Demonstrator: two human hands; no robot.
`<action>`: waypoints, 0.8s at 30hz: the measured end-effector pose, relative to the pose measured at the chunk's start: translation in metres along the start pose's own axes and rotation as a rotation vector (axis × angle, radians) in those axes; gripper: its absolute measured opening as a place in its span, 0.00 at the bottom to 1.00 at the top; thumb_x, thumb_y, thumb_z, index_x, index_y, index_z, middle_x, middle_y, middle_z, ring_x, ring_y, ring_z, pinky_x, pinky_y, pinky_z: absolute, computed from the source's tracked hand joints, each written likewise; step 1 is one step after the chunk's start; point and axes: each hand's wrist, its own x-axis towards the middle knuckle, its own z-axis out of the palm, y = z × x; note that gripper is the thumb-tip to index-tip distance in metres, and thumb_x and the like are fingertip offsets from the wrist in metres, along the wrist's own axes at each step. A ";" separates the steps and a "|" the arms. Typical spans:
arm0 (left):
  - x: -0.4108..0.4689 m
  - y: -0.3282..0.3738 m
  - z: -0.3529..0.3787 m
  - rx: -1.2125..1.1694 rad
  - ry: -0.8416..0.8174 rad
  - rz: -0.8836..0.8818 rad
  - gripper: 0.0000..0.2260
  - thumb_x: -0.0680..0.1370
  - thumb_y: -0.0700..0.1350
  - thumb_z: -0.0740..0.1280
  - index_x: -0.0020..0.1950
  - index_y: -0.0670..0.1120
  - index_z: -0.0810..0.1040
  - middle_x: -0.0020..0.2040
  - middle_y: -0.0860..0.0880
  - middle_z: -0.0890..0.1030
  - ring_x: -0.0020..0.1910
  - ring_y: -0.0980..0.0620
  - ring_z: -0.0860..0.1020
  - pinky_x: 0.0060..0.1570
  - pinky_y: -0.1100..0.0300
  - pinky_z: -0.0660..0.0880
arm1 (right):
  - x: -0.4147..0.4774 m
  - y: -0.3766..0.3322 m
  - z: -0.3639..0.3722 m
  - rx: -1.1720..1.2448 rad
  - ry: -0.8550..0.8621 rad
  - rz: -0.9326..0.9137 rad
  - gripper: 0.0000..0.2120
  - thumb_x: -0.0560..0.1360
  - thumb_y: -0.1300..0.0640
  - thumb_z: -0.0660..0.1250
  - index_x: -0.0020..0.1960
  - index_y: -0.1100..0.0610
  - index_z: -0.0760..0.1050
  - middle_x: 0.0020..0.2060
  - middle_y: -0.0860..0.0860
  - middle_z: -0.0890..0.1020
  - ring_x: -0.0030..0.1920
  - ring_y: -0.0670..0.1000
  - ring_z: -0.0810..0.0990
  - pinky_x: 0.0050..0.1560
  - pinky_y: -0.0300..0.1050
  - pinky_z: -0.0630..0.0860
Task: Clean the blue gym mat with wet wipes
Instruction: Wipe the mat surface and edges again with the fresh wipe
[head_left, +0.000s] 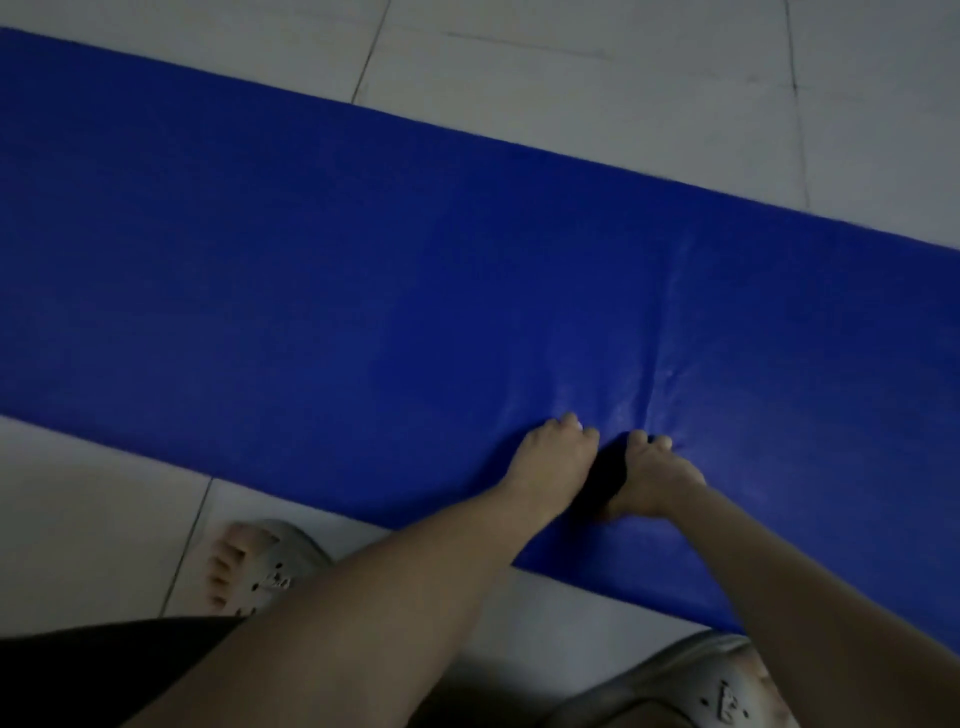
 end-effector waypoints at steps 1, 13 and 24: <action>-0.004 -0.012 -0.002 0.020 0.012 -0.007 0.06 0.83 0.40 0.60 0.56 0.44 0.76 0.54 0.43 0.77 0.49 0.43 0.80 0.44 0.50 0.77 | -0.002 0.001 -0.001 0.002 -0.007 0.002 0.58 0.61 0.37 0.81 0.76 0.60 0.52 0.69 0.61 0.62 0.68 0.63 0.72 0.64 0.57 0.75; -0.038 -0.169 -0.044 -0.123 0.169 -0.649 0.07 0.80 0.40 0.60 0.48 0.40 0.77 0.47 0.41 0.80 0.38 0.44 0.75 0.37 0.51 0.73 | 0.012 0.002 -0.016 -0.065 -0.033 -0.045 0.55 0.57 0.31 0.80 0.71 0.58 0.63 0.68 0.55 0.73 0.68 0.57 0.72 0.66 0.54 0.74; -0.027 0.027 0.016 -0.205 -0.113 -0.103 0.09 0.81 0.41 0.64 0.61 0.43 0.75 0.57 0.41 0.76 0.51 0.40 0.80 0.48 0.47 0.78 | 0.020 -0.003 -0.013 -0.129 -0.011 -0.032 0.47 0.58 0.35 0.81 0.67 0.57 0.68 0.58 0.52 0.79 0.58 0.54 0.79 0.57 0.49 0.79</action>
